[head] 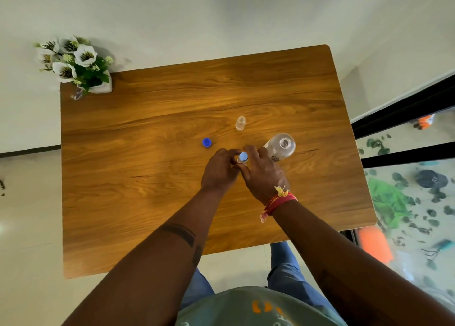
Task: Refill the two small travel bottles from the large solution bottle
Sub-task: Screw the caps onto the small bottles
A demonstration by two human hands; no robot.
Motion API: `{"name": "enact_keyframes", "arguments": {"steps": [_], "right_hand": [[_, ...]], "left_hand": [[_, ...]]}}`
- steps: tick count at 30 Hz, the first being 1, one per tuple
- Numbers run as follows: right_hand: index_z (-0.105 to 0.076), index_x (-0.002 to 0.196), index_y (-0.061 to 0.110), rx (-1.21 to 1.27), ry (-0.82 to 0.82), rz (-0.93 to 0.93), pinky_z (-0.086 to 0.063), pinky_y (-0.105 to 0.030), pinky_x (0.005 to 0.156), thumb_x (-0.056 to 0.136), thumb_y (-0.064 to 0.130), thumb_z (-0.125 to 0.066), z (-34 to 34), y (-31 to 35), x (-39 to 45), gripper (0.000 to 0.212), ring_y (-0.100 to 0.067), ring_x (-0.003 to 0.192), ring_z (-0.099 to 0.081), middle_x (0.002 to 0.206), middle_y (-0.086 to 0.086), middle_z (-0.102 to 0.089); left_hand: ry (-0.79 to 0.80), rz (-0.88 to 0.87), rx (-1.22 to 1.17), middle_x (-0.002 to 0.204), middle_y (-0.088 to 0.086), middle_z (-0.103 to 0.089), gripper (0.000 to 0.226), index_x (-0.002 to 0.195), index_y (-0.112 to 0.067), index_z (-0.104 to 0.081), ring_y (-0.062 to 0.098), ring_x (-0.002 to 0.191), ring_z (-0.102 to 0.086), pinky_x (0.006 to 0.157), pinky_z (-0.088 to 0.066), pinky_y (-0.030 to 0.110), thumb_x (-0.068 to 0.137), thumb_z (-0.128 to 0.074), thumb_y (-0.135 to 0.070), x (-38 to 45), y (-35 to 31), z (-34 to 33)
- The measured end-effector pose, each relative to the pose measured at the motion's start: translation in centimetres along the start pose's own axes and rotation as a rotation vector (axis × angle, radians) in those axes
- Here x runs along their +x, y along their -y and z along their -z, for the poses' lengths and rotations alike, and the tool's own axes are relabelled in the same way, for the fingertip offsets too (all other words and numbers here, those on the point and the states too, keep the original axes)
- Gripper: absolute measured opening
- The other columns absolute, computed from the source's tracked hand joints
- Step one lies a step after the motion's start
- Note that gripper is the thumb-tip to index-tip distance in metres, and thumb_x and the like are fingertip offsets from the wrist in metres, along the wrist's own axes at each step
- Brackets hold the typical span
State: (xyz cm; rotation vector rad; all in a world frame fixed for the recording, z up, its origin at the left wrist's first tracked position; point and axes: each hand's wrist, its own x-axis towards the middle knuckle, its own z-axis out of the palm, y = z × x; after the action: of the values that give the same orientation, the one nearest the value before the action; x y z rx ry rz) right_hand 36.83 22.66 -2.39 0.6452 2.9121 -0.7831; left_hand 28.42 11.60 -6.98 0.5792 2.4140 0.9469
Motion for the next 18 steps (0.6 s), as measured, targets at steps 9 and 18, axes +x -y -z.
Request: {"name": "enact_keyframes", "arguments": {"steps": [9,18], "right_hand": [[-0.045,0.118,0.012,0.04,0.046,-0.078,-0.045,-0.035,0.058,0.092,0.057,-0.057,0.14,-0.01,0.85,0.053,-0.031,0.085,-0.066,0.11,-0.01,-0.06],[-0.049,0.117,0.016,0.038,0.043,-0.015,-0.044,-0.035,0.054,0.1,0.036,-0.052,-0.51,-0.06,0.54,0.026,-0.03,0.081,-0.065,0.107,-0.008,-0.057]], "left_hand": [[-0.025,0.033,0.033,0.094,0.001,-0.062,0.037,0.122,-0.029,-0.072,0.017,0.085,-0.063,0.073,-0.05,0.032,0.089,-0.061,-0.018,-0.26,0.1,-0.16],[-0.021,0.025,0.002,0.093,-0.003,-0.064,0.036,0.122,-0.03,-0.07,0.009,0.087,-0.059,0.074,-0.048,0.028,0.086,-0.071,-0.025,-0.45,0.31,-0.15]]}}
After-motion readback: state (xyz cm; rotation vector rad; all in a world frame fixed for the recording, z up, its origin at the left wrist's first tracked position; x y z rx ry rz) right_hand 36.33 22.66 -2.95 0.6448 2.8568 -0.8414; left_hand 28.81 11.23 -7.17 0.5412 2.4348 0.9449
